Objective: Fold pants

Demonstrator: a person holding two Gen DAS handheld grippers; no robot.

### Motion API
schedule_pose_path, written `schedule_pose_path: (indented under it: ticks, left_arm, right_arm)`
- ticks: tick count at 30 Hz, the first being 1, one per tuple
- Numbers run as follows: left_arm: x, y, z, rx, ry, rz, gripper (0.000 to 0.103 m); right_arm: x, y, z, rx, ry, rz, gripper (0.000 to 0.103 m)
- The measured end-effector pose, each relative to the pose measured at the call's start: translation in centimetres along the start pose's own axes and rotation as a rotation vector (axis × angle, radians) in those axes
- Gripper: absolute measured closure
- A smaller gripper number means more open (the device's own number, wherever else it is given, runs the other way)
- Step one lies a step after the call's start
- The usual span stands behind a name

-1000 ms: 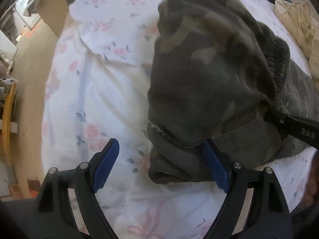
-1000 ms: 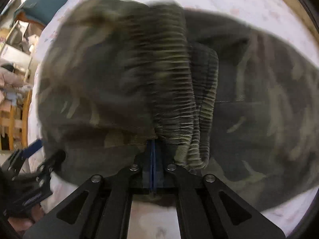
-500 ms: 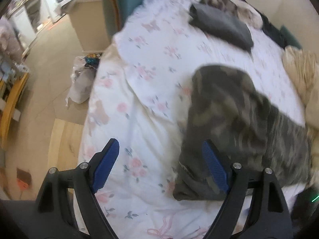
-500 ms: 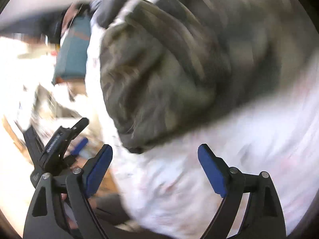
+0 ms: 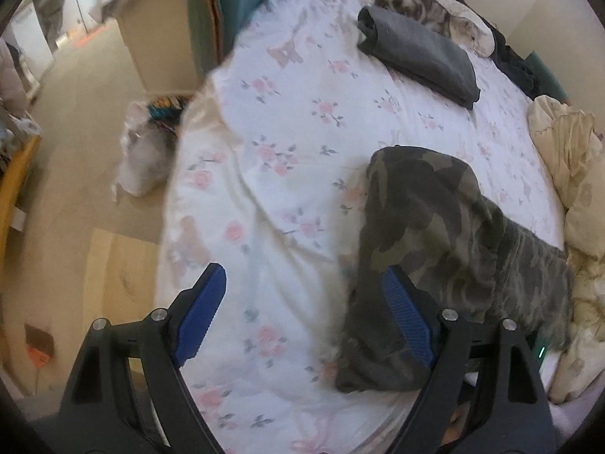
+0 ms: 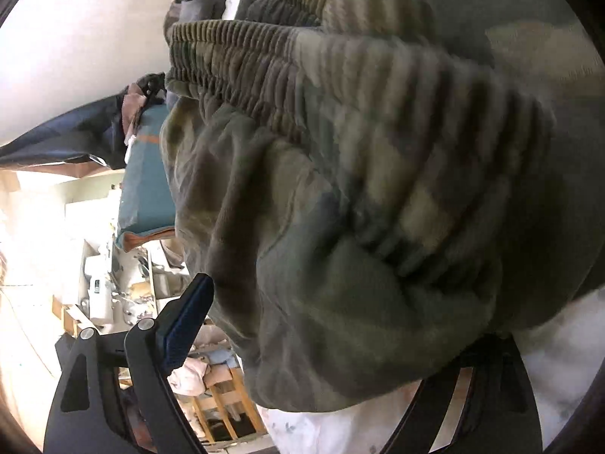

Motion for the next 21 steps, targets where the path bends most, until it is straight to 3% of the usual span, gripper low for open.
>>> schedule_pose_path:
  ticks: [1, 3, 5, 8, 10, 13, 16, 17, 20, 21]
  left_arm:
    - [-0.6, 1.0, 0.3, 0.029, -0.005, -0.024, 0.02]
    - [-2.0, 3.1, 1.4, 0.066, 0.01, -0.057, 0.02]
    - [-3.4, 4.8, 2.7, 0.088, 0.051, -0.05, 0.02]
    - [-4.9, 8.7, 5.4, 0.156, 0.125, -0.109, 0.02]
    - [-5.7, 11.1, 6.7, 0.2, 0.135, -0.133, 0.021]
    - [-6.6, 13.0, 8.6, 0.281, 0.186, -0.152, 0.025]
    - [-6.9, 13.4, 9.2, 0.324, 0.192, -0.149, 0.03]
    - [-6.8, 13.6, 9.3, 0.32, 0.2, -0.154, 0.032]
    - [-6.8, 13.7, 9.5, 0.327, 0.212, -0.162, 0.058]
    - [-6.8, 13.5, 9.8, 0.321, 0.228, -0.153, 0.07]
  right_arm:
    - [0.5, -0.2, -0.3, -0.002, -0.03, 0.002, 0.013]
    - [1.3, -0.7, -0.8, -0.029, -0.05, 0.014, 0.025]
    - [0.6, -1.5, -0.6, -0.043, -0.033, 0.047, 0.033]
    - [-0.7, -2.2, -0.9, -0.071, -0.028, 0.072, 0.048]
    - [-1.0, -2.9, -2.0, -0.127, -0.003, 0.082, 0.048]
    - [-1.3, -2.8, -4.5, -0.121, -0.121, 0.102, 0.048]
    - [-1.1, 0.1, -0.7, -0.086, 0.061, 0.001, 0.048]
    - [-0.7, 0.4, 0.7, -0.086, 0.095, -0.013, 0.055]
    - [-0.6, 0.6, 0.1, -0.06, 0.031, 0.006, 0.06]
    - [-0.6, 0.7, -0.7, -0.058, 0.015, 0.005, 0.071]
Point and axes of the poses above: each gripper's, at about its wrist camera, not at the fingertips, and y roughly the way its jaws point, z to its right, x to its underside, the point moved 6 cm from there along y, roughly the way its jaws point, and after that the axes turned 2 degrees about -z, right-handed, at the moved point
